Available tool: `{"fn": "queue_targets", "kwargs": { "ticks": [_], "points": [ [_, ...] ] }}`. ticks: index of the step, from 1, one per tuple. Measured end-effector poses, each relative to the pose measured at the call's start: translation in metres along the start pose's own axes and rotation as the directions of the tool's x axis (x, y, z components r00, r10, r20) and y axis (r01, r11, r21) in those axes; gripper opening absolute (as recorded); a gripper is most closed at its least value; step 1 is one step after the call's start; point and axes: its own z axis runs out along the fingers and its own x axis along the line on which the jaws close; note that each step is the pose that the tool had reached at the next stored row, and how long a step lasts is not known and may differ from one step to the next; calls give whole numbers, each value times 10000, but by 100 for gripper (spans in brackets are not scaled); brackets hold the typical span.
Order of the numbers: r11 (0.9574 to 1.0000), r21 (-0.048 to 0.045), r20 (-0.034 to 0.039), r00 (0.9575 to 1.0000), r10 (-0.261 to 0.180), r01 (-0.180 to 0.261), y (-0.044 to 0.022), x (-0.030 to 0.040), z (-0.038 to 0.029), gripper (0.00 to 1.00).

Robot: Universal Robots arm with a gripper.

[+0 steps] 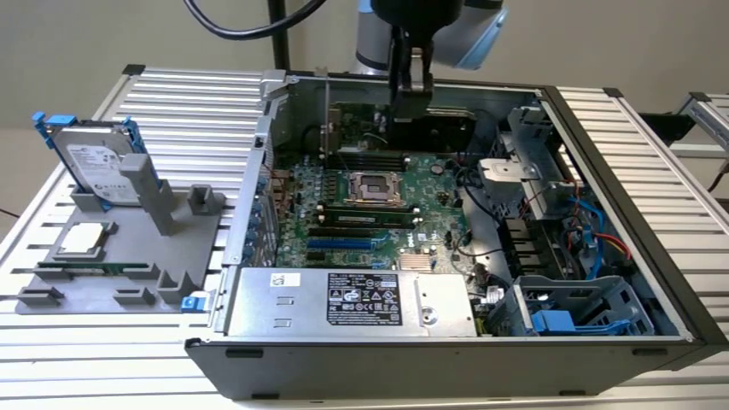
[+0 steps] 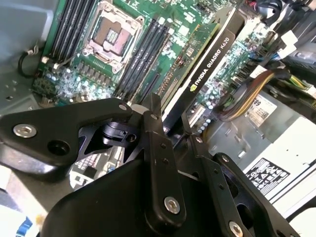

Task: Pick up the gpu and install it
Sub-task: 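Insert the gpu into the slot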

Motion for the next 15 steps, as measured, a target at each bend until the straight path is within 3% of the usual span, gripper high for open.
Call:
{"fn": "queue_targets", "kwargs": {
  "ticks": [6, 15],
  "points": [
    [9985, 40, -25, 9985, 554, -554, 28, 1, 36, 0],
    [9984, 41, -25, 9984, 566, -566, 49, -2, 78, 0]
  ]
}}
